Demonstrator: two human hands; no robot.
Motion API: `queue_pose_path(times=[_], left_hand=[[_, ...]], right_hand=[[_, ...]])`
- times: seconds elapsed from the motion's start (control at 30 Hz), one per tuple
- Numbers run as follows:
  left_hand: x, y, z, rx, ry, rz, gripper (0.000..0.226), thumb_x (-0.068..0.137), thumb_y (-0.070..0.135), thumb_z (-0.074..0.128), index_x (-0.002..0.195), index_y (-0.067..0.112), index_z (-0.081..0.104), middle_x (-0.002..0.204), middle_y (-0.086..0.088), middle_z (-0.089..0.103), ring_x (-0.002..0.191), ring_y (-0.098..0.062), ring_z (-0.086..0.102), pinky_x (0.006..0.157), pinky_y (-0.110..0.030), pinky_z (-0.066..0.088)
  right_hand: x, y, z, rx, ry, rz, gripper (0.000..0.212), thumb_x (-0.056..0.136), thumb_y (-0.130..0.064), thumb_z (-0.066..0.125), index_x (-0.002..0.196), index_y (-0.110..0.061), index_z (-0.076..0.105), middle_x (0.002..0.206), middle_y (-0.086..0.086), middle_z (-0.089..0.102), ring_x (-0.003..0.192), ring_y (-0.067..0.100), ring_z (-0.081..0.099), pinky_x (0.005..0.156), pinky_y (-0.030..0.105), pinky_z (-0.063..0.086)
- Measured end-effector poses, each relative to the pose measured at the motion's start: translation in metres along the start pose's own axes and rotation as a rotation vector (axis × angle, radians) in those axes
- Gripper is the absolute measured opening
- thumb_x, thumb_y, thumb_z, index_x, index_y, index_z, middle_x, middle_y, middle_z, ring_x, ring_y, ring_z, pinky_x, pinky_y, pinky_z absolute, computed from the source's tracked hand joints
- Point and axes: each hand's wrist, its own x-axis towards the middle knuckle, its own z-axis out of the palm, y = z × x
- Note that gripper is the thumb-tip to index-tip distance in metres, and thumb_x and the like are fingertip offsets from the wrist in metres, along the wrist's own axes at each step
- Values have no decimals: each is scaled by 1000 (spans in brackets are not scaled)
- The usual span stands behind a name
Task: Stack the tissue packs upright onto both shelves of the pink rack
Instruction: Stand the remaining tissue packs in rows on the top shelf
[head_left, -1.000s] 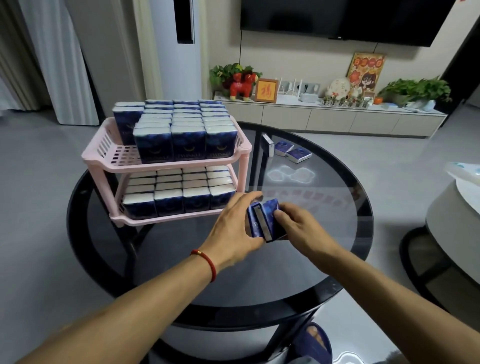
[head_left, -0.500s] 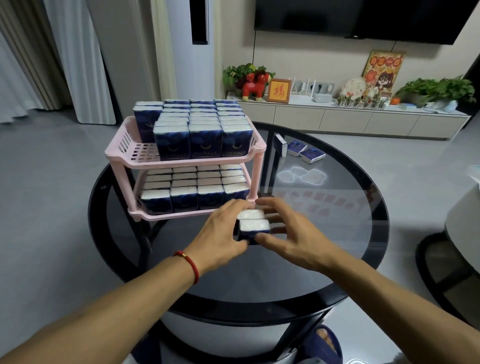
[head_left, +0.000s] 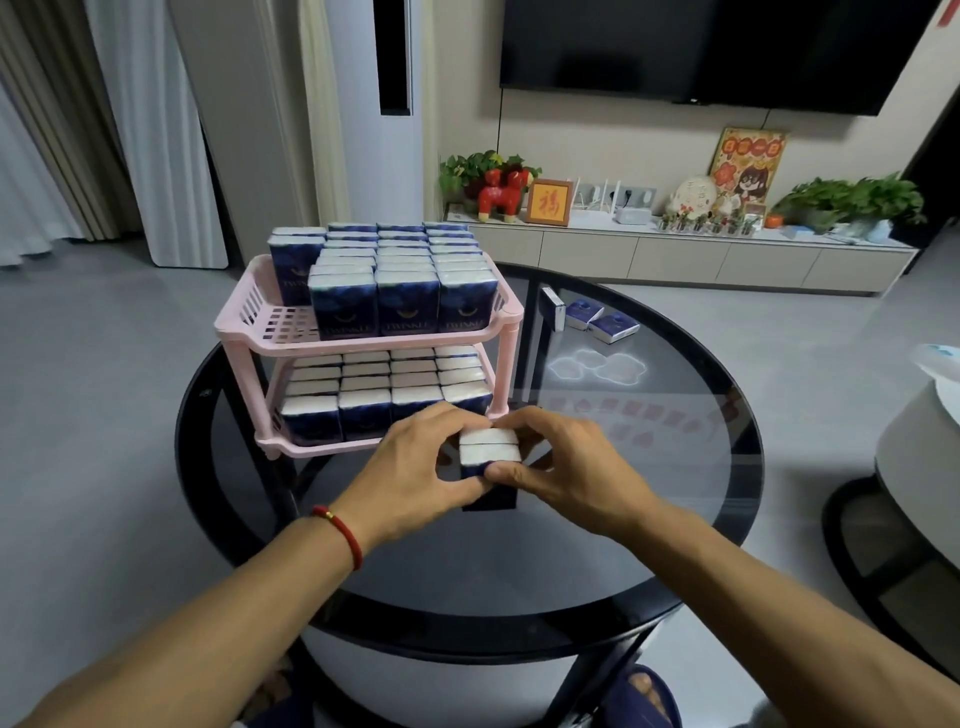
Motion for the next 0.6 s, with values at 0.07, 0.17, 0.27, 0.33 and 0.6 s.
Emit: queue_pose_path(times=[0.07, 0.17, 0.27, 0.33, 0.6], left_hand=[[-4, 4, -9, 22, 41, 23, 47, 79, 31, 83, 123, 29, 67, 108, 16, 62, 99, -5, 62, 87, -33, 55], [-13, 10, -29, 15, 100, 30, 45, 78, 34, 86, 119, 30, 68, 108, 17, 64, 99, -6, 64, 87, -34, 57], [-25, 12, -55, 20, 143, -16, 49, 75, 26, 87, 120, 34, 67, 111, 18, 64, 105, -5, 65, 93, -32, 56], [-34, 14, -75, 73, 186, -13, 54, 75, 27, 85, 125, 35, 68, 115, 18, 64, 111, -2, 62, 99, -28, 51], [-31, 30, -196, 228, 416, -35, 56, 79, 10, 84, 128, 30, 66, 119, 9, 62, 111, -6, 61, 94, -16, 52]], right_hand=[[1, -7, 0, 1, 24, -37, 55, 83, -61, 69, 124, -25, 62, 107, -12, 70, 95, 5, 65, 79, 28, 58], [4, -23, 3, 32, 57, -107, 56, 87, -59, 70, 131, -27, 56, 113, -13, 66, 100, 4, 63, 77, 28, 58], [7, -36, 4, 66, 84, -169, 52, 96, -57, 60, 136, -25, 52, 119, -14, 63, 107, 4, 61, 80, 28, 57], [11, -42, 3, 77, 127, -189, 41, 100, -50, 54, 132, -25, 55, 115, -17, 62, 104, 2, 60, 82, 25, 53], [48, -74, 11, -218, 449, -356, 47, 88, -17, 59, 136, -18, 58, 146, 1, 50, 137, 22, 44, 115, 35, 35]])
